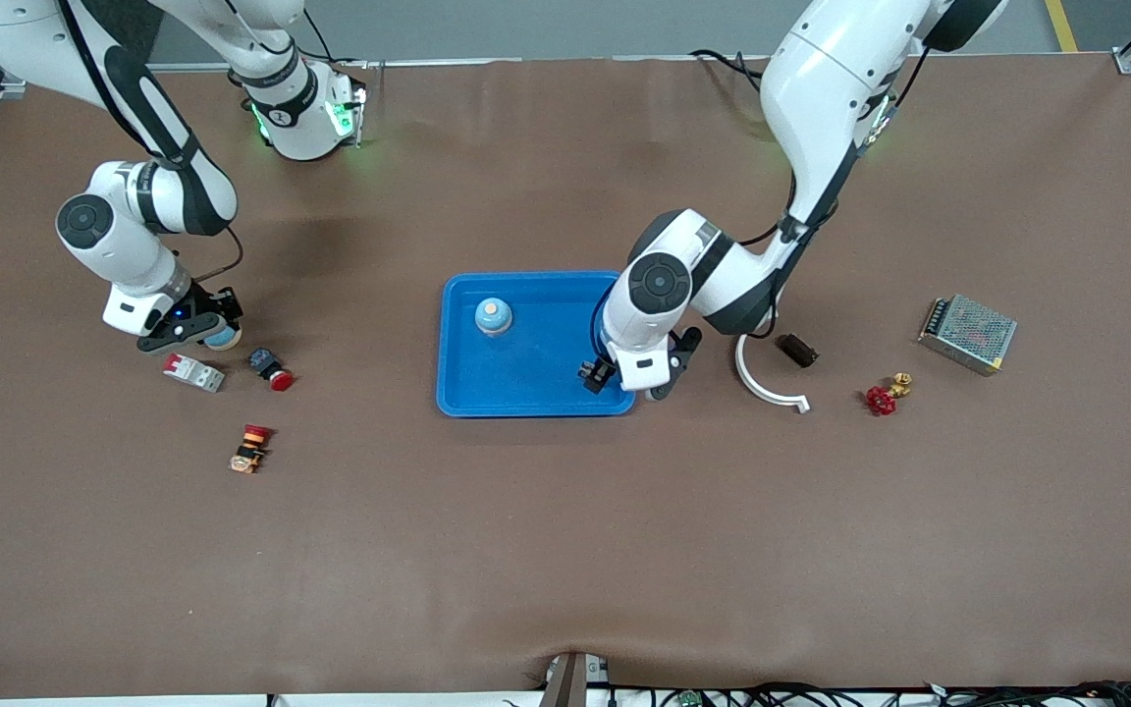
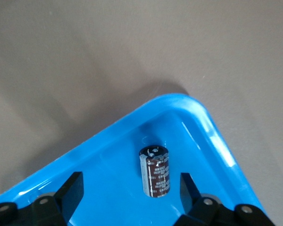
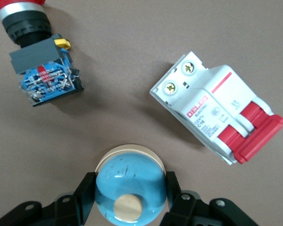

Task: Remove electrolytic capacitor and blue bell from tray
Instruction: 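Place the bell by the red button while the left gripper reaches the tray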

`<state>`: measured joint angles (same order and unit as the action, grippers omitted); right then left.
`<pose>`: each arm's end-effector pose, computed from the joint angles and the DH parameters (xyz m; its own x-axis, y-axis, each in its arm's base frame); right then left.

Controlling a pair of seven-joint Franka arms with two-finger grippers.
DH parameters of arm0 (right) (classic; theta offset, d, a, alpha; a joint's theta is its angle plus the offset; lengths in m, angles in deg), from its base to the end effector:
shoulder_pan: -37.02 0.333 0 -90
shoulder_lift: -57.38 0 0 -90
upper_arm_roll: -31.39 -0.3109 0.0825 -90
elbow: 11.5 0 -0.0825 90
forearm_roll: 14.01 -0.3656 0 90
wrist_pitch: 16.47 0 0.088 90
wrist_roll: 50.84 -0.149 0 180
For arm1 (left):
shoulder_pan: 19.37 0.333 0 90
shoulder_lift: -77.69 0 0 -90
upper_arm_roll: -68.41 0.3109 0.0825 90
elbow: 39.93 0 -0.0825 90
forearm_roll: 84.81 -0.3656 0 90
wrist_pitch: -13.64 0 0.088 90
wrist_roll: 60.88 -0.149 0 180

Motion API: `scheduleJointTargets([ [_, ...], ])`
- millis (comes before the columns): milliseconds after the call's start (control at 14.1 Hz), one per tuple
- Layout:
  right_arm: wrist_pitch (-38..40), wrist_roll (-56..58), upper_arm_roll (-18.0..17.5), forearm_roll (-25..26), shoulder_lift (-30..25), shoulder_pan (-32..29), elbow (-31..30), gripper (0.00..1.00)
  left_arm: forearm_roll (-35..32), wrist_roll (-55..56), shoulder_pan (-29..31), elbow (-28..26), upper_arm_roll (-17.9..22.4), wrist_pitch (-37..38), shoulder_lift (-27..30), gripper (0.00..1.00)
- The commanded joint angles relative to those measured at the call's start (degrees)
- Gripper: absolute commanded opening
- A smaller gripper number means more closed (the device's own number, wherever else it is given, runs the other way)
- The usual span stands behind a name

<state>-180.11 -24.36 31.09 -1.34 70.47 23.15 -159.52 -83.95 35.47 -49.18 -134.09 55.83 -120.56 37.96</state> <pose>0.4306 -0.0942 0.1526 0.9064 0.4224 0.0018 0.4210 -0.9036 0.0789 0.5057 -0.4452 0.1864 0.5316 0.8335 -0.1508 0.8430 -0.5379 -0.0010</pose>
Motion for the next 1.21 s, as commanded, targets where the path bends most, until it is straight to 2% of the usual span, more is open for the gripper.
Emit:
scheduleJointTargets([
  [0, -1.8, 0.0, -0.7, 1.1, 2.3, -1.9, 0.1, 1.0, -2.1, 2.9, -2.1, 1.4, 0.6, -2.1, -2.0, 0.89],
  [142, -0.2, 0.2, -0.7, 1.1, 1.2, -1.8, 0.1, 1.0, -2.6, 3.7, -2.1, 1.4, 0.6, -3.6, -2.8, 0.85],
  [285, 4.3, -0.3, -0.8, 1.1, -3.2, -1.3, 0.2, 1.0, -2.8, 3.8, -2.2, 1.4, 0.6, -4.8, -3.7, 0.78],
  [427, 16.7, -2.1, -1.4, 1.0, -9.8, -0.5, 1.2, 1.0, -2.8, 3.8, -2.5, 1.4, 0.6, -5.4, -4.2, 0.74],
  [569, 30.9, -9.7, -1.5, 0.0, -14.5, 3.3, 5.1, 1.0, -2.8, 3.8, -2.5, 1.4, 0.7, -5.6, -4.6, 0.67],
  [640, 36.8, -15.2, -1.5, -3.3, -16.5, 5.6, 6.9, 1.0, -2.9, 3.8, -2.5, 1.4, 0.6, -5.6, -4.6, 0.56],
  [783, 45.7, -23.5, -1.5, -11.7, -18.4, 10.6, 10.8, 1.0, -2.9, 3.7, -2.5, 1.4, 0.6, -5.6, -4.5, 0.22],
  [925, 45.7, -34.0, -1.5, -19.3, -20.5, 14.3, 11.0, 1.0, -3.0, 3.7, -2.5, 1.4, 0.7, -5.6, -4.3, 0.0],
  [996, 45.0, -41.2, -1.5, -21.1, -21.2, 17.3, 11.0, 1.0, -3.3, 3.7, -2.4, 1.4, 0.8, -5.4, -3.9, 0.0],
  [1138, 42.2, -55.4, -1.5, -21.1, -21.1, 25.1, 11.4, 1.0, -6.4, 3.8, -2.4, 1.4, 1.7, -3.1, -0.8, 0.0],
])
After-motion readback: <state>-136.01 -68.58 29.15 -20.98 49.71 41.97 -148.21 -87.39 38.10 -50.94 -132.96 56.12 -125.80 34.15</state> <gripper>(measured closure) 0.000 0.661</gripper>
